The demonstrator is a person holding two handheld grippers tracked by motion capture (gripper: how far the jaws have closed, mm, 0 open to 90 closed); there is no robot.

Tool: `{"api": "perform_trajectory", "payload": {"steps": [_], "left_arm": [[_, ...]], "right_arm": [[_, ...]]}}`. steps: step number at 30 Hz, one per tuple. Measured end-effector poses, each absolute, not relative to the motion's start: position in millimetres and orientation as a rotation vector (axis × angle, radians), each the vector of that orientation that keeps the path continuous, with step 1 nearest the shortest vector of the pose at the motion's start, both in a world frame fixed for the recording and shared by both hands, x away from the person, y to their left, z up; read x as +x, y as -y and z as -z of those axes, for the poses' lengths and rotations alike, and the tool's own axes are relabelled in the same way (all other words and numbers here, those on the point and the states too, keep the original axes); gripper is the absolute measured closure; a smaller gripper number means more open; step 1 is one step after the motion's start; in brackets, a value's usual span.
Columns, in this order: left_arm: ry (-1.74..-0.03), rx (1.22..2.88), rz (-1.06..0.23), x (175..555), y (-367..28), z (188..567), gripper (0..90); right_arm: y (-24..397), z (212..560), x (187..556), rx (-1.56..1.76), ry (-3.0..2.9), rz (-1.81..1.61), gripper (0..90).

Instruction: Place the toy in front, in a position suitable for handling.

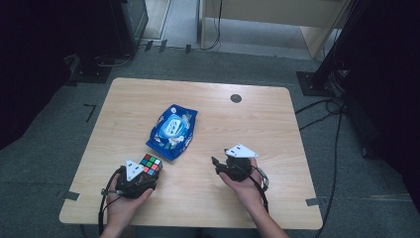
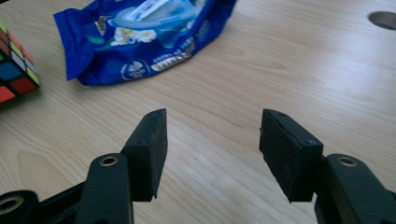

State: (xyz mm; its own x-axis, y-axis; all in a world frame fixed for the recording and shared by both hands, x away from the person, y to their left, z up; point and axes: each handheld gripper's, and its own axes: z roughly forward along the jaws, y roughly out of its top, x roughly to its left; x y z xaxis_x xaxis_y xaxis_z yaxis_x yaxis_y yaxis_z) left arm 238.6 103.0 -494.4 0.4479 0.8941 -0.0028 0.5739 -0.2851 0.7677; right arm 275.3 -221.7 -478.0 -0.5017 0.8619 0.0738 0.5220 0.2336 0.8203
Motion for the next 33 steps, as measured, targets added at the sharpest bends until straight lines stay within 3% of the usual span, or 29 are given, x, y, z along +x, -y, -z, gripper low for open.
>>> {"api": "perform_trajectory", "payload": {"steps": [13,29,33], "left_arm": [[-1.087,2.096,-0.515,242.1,-49.3,504.5,33.9],[-1.064,2.045,-0.466,237.8,-56.2,501.5,33.5],[-1.035,2.030,-0.424,233.2,-66.3,493.1,24.0]], "right_arm": [[201.3,478.8,271.2,1.219,-2.162,-1.185,43.6],[168.3,473.0,302.0,1.213,-2.150,-1.203,53.1],[163.6,474.2,288.6,1.155,-2.203,-1.252,48.1]]}}
